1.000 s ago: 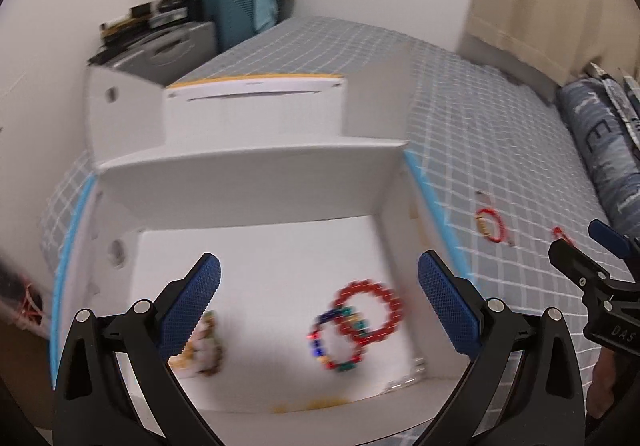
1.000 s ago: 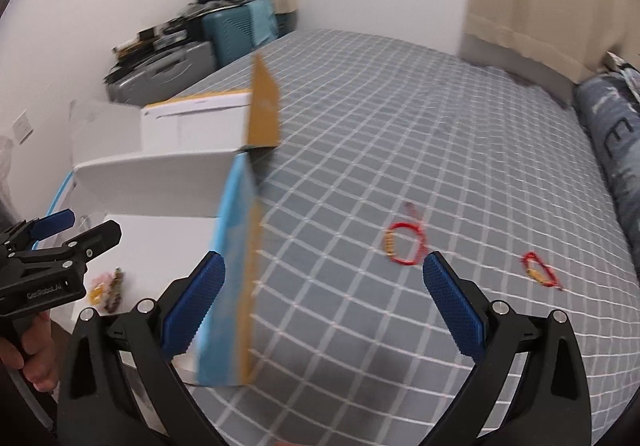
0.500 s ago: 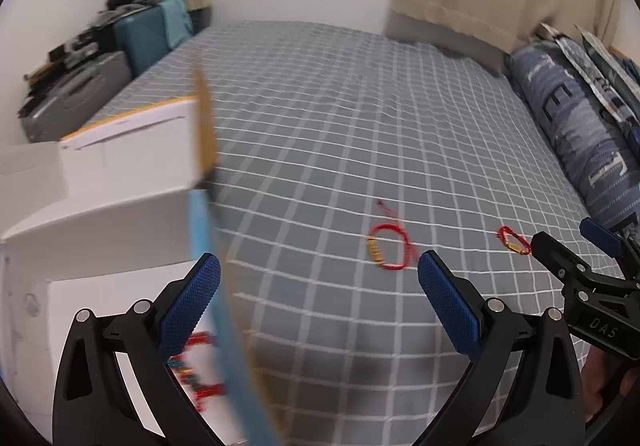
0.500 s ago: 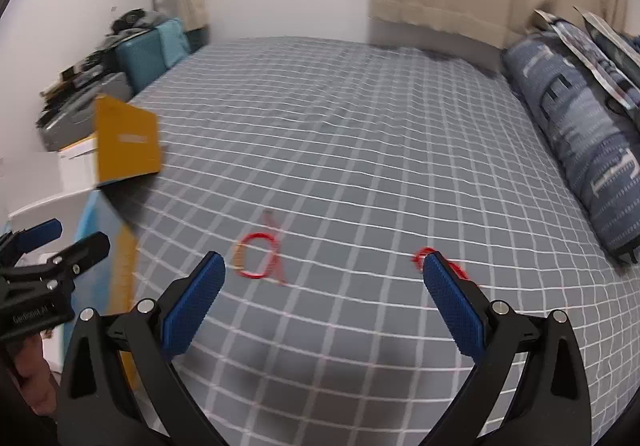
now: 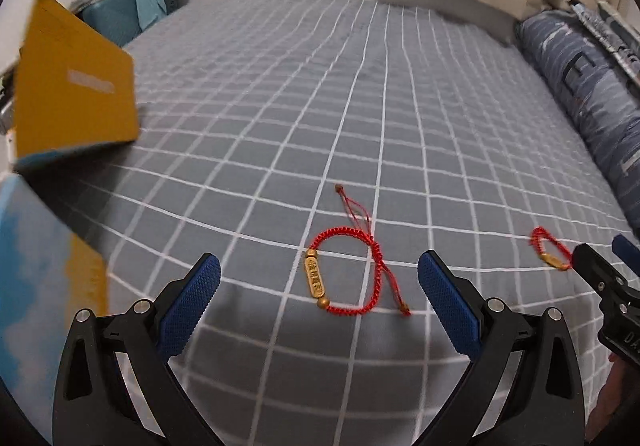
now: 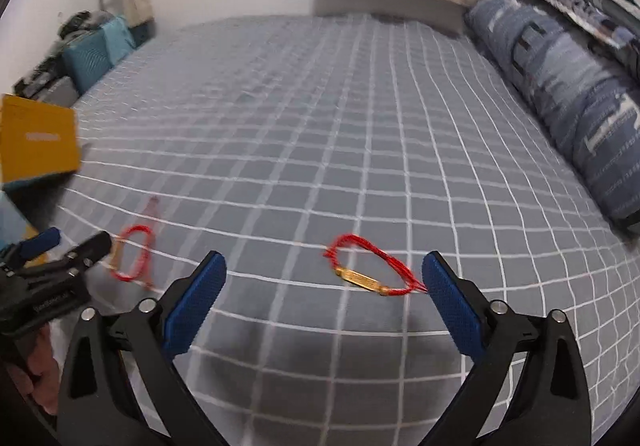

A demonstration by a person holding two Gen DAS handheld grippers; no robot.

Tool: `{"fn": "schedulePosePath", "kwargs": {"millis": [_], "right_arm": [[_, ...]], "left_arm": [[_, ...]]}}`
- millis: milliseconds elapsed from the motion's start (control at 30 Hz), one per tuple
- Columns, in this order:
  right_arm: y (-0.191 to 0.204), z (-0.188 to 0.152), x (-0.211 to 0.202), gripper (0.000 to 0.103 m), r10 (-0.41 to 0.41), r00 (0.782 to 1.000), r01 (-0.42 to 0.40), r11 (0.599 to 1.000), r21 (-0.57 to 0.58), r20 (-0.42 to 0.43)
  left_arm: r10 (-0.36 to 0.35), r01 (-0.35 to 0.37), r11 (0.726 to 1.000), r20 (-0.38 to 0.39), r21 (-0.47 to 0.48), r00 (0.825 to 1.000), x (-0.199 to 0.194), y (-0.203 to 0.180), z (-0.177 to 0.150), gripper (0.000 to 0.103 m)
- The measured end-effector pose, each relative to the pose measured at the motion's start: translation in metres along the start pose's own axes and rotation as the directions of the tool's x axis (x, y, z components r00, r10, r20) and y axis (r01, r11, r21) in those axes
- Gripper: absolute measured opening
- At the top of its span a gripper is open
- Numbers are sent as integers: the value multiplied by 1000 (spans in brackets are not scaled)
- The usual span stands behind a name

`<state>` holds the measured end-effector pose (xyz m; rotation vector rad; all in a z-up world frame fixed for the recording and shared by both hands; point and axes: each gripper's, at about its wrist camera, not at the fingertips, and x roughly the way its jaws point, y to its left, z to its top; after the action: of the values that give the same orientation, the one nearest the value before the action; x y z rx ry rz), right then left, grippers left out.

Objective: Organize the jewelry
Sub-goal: 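Grasp a red cord gold-bar bracelet with left tool while right tool grasps the other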

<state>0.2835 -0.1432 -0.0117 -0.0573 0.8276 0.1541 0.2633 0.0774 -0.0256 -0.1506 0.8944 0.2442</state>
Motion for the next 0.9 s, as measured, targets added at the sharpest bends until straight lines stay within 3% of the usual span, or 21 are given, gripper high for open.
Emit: {"fn": "schedulePosePath", "kwargs": {"millis": [233, 533, 733, 900], "right_arm": [[-21, -10, 44, 91, -6, 999, 8, 999, 39, -48], [-31, -14, 76, 84, -34, 994, 41, 997, 72, -105], [-32, -12, 77, 62, -31, 995, 39, 996, 78, -98], [-28, -12, 74, 41, -17, 995, 23, 998, 58, -94]], "left_arm": [[11, -13, 999, -45, -44, 999, 41, 10, -3, 97], [28, -29, 999, -39, -24, 999, 53, 6, -7, 92], [32, -33, 999, -35, -20, 999, 49, 4, -11, 69], [22, -22, 1000, -35, 15, 999, 47, 0, -10, 39]]}}
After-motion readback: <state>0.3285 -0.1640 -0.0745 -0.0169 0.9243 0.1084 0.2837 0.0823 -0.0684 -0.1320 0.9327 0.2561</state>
